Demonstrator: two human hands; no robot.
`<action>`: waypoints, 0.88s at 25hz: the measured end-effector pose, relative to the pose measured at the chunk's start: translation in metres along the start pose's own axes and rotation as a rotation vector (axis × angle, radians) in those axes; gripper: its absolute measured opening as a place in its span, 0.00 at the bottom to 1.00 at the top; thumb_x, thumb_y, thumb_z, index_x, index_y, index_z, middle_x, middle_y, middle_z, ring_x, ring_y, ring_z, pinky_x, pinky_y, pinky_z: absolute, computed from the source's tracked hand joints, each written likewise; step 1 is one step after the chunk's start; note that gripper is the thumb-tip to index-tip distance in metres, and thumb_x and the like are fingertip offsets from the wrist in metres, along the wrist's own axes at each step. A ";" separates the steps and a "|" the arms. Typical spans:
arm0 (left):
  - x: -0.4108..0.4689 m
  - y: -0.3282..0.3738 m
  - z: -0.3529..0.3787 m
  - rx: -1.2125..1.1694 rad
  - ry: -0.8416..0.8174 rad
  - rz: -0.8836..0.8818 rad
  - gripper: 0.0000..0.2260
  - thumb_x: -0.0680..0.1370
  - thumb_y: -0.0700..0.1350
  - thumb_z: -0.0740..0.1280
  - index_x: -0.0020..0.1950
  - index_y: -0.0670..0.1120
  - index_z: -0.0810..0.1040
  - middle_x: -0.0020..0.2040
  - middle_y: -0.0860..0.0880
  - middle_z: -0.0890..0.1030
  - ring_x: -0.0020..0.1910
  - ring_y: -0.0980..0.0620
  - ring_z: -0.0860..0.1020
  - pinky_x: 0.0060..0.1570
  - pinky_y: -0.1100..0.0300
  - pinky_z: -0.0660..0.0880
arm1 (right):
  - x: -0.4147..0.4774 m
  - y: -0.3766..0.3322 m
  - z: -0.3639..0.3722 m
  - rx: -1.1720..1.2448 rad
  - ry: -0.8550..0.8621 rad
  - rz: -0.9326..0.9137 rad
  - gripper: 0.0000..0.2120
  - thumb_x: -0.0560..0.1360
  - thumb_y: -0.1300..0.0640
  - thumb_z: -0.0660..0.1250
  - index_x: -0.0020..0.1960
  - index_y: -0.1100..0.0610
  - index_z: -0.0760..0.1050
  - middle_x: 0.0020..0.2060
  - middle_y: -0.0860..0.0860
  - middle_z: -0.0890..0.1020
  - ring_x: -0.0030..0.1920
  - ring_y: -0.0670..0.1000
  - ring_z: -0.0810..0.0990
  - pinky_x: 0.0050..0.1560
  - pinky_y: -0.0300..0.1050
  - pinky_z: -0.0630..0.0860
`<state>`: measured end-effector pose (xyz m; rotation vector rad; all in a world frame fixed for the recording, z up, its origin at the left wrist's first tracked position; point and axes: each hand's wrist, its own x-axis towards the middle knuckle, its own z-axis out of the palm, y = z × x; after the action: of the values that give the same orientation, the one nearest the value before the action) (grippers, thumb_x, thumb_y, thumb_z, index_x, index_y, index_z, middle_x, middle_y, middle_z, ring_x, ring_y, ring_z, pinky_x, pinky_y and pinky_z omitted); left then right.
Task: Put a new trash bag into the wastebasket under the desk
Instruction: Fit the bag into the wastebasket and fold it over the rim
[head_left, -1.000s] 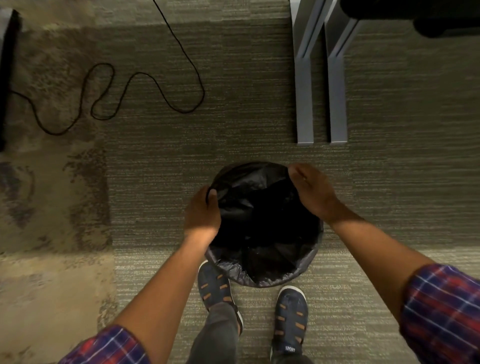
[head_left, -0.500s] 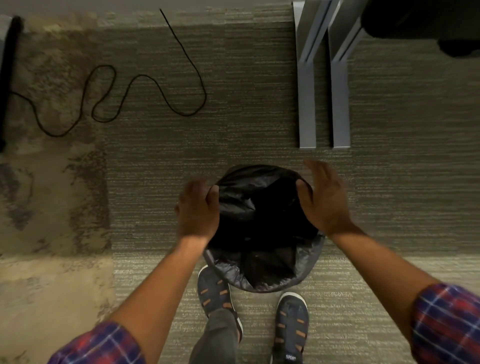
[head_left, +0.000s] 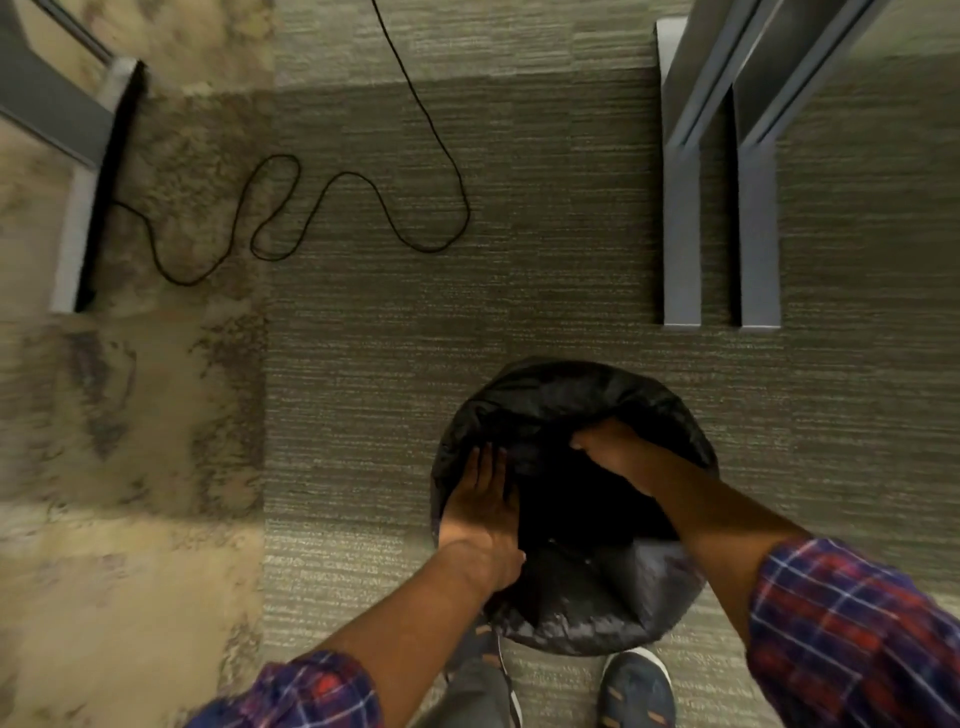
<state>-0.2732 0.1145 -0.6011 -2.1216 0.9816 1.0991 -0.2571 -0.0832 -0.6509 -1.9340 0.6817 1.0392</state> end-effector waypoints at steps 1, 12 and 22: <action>-0.001 0.001 0.001 -0.004 0.004 -0.001 0.44 0.83 0.66 0.59 0.89 0.42 0.47 0.89 0.34 0.41 0.87 0.31 0.37 0.85 0.36 0.34 | 0.000 0.000 -0.003 -0.012 -0.001 0.015 0.20 0.82 0.64 0.66 0.74 0.65 0.75 0.75 0.62 0.75 0.75 0.62 0.72 0.74 0.49 0.67; -0.003 0.019 -0.026 0.134 -0.036 0.018 0.46 0.82 0.73 0.52 0.89 0.44 0.43 0.90 0.37 0.45 0.88 0.33 0.39 0.82 0.32 0.30 | -0.087 0.055 0.050 -1.049 -0.124 -0.088 0.38 0.82 0.32 0.49 0.86 0.49 0.51 0.86 0.56 0.52 0.85 0.63 0.47 0.82 0.66 0.39; -0.012 0.015 -0.020 0.151 0.026 0.080 0.49 0.81 0.75 0.54 0.88 0.42 0.45 0.90 0.37 0.48 0.88 0.34 0.41 0.83 0.31 0.31 | -0.077 -0.008 -0.004 -0.247 0.061 -0.258 0.21 0.79 0.54 0.64 0.71 0.55 0.78 0.69 0.57 0.82 0.70 0.60 0.79 0.70 0.51 0.74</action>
<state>-0.2814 0.0951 -0.5822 -1.9950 1.1340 1.0041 -0.2893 -0.0770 -0.5803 -2.2054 0.3347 0.9400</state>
